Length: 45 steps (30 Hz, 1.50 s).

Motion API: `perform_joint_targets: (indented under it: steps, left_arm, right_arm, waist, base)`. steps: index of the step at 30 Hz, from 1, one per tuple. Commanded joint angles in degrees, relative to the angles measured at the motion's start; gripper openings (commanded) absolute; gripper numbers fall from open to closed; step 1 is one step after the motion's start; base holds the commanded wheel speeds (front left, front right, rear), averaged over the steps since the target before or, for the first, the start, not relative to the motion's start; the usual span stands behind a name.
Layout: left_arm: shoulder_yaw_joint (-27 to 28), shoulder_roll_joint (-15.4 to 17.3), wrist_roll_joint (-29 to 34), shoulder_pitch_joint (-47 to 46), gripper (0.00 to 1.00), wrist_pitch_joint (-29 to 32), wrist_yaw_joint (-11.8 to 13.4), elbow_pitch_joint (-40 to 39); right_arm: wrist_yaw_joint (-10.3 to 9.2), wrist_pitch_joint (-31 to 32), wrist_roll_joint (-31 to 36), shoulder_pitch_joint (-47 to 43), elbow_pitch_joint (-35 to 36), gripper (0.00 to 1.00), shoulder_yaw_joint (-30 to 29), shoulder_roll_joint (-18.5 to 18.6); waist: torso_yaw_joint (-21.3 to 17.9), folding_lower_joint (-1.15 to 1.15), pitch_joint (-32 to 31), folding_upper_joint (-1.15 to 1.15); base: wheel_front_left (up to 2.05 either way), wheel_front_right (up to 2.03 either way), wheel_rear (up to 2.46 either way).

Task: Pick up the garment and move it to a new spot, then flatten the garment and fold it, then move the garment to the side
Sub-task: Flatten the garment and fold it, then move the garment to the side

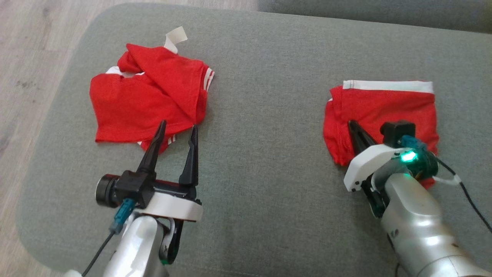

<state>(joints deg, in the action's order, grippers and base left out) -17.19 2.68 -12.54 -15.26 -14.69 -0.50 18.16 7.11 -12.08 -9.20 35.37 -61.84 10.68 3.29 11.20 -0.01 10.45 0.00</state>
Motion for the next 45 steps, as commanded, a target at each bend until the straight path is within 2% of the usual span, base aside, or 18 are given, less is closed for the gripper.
perform_joint_targets:
  steps: [1,7,9,10,13,14,15,16,22,29,39,45]
  left_arm:
    - [1.79,0.21,0.35,-1.17,1.00,-0.30,0.38,-1.65]
    - [2.98,0.21,0.87,-0.24,1.00,-0.30,0.45,-1.61]
    - [3.36,0.21,0.99,0.33,1.00,-0.30,0.49,-1.77]
    - [3.72,0.21,1.14,0.93,1.00,-0.30,0.61,-1.86]
    - [4.38,0.21,1.32,2.06,1.00,-0.30,0.98,-1.84]
    - [4.57,0.21,1.30,2.47,1.00,-0.30,1.03,-1.86]
    - [4.71,0.21,1.33,2.86,1.00,-0.30,1.04,-1.86]
    - [4.86,0.21,1.36,3.25,1.00,-0.30,1.05,-1.84]
    - [5.57,0.21,1.29,6.26,1.00,-0.30,1.59,-2.09]
    - [6.09,0.21,0.82,9.11,1.00,-0.30,2.50,-2.69]
    - [5.48,0.20,0.95,8.85,1.00,-0.30,2.19,-2.80]
    - [4.65,0.20,1.68,7.52,1.00,-0.30,1.75,-2.95]
  right_arm:
    - [0.37,-0.26,-0.86,0.72,0.37,0.00,1.45,-0.41]
    - [0.37,-2.75,-0.95,0.71,4.05,0.00,-0.67,-0.41]
    - [0.37,-2.86,-0.21,-0.50,9.00,0.00,-3.00,-0.41]
    - [0.37,-2.88,0.43,-3.19,14.69,0.00,-5.29,-0.41]
    - [0.37,-2.90,1.36,-8.23,22.48,0.00,-7.79,-0.41]
    - [0.37,-2.90,1.81,-9.94,25.15,0.36,-8.65,-0.41]
    - [0.37,-2.90,2.15,-11.73,27.73,0.95,-9.54,-0.41]
    - [0.37,-2.90,2.27,-13.62,30.07,1.00,-10.28,-0.41]
    - [0.37,-2.91,3.45,-24.59,39.13,1.00,-12.15,-0.41]
    - [0.37,-2.91,1.99,-32.11,43.36,1.00,-12.06,-0.41]
    - [0.37,-2.74,2.25,-31.95,43.80,1.00,-11.83,-0.41]
    - [0.37,0.68,3.10,-28.24,42.71,1.00,-11.90,-0.41]
  waist:
    - [-0.35,0.01,-0.32,0.00]
    - [-2.58,0.01,-2.87,0.00]
    - [-3.59,0.01,-3.97,0.00]
    - [-4.64,0.01,-5.02,0.00]
    - [-6.35,0.01,-6.71,0.00]
    - [-6.89,0.01,-7.17,0.00]
    - [-7.34,0.01,-7.62,0.00]
    - [-7.79,0.01,-8.10,0.00]
    - [-10.07,0.01,-10.35,0.00]
    - [-11.07,0.01,-10.84,0.00]
    - [-10.56,0.01,-10.68,0.00]
    - [-9.16,0.01,-8.20,0.00]
  base:
    - [0.00,0.00,0.00]
    - [0.00,0.00,0.00]
    - [0.00,0.00,0.00]
    - [0.00,0.00,0.00]
    - [0.00,0.00,0.00]
    - [0.00,0.00,0.00]
    - [0.00,0.00,0.00]
    - [0.00,0.00,0.00]
    - [0.00,0.00,0.00]
    - [0.00,0.00,0.00]
    - [0.00,0.00,0.00]
    - [0.00,0.00,0.00]
